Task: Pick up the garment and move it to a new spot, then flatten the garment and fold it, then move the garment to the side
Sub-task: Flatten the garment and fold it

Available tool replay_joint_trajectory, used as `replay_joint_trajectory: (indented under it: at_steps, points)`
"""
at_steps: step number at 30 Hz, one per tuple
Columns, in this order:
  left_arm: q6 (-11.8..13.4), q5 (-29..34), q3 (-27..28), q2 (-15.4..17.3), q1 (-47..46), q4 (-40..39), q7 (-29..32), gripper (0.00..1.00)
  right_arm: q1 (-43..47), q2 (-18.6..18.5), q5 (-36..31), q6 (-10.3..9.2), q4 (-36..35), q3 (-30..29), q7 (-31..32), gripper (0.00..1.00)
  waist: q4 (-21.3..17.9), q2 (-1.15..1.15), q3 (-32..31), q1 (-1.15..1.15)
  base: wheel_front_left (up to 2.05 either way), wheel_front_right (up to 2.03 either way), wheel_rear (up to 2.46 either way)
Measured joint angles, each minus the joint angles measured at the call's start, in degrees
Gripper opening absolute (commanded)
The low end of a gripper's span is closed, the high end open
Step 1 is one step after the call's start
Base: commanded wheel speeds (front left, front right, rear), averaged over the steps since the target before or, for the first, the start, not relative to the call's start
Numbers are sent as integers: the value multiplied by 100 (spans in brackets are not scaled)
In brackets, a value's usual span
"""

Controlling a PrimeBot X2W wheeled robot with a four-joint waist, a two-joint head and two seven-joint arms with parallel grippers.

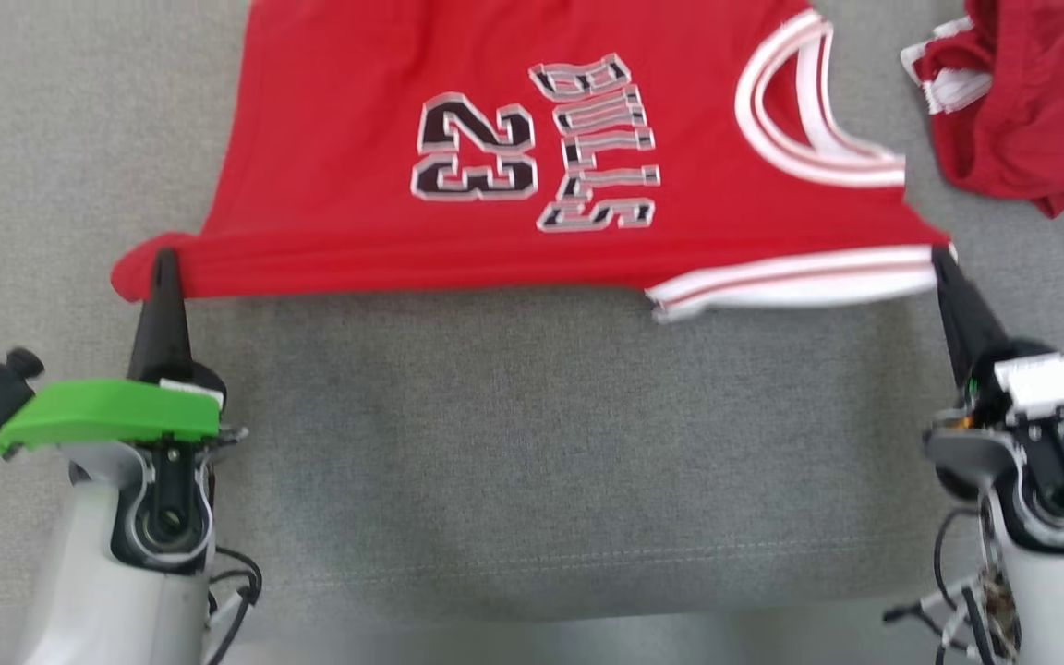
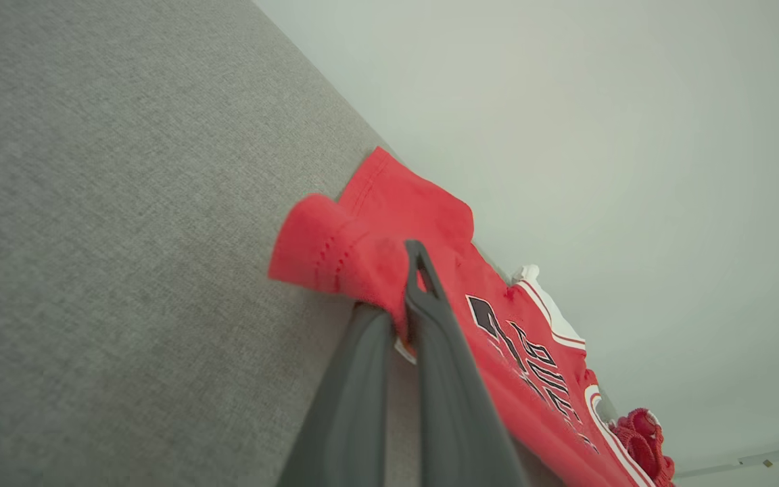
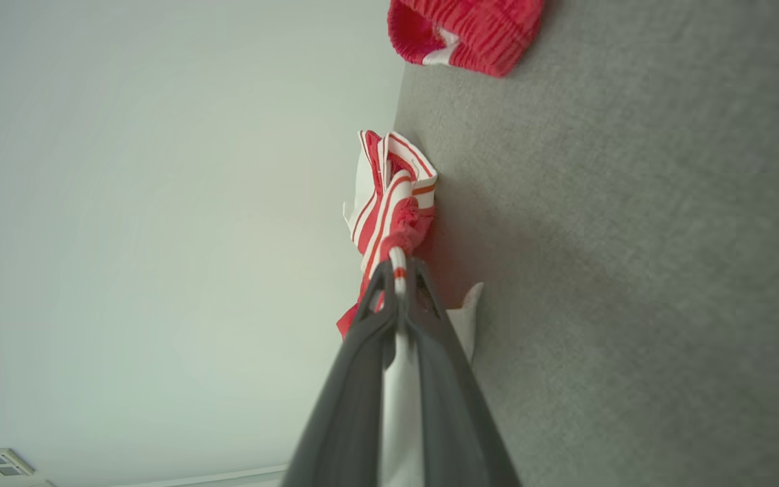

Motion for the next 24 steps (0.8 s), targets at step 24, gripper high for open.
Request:
replay_joint_trajectory:
  at_steps: [24]
  points:
    - [64, 319, -69, -67, 1251, -1049, -152, 0, 2246, 75, 133, -255, -1196, 73, -289, 0, -91, 0, -204, 0, 0, 0, 0]
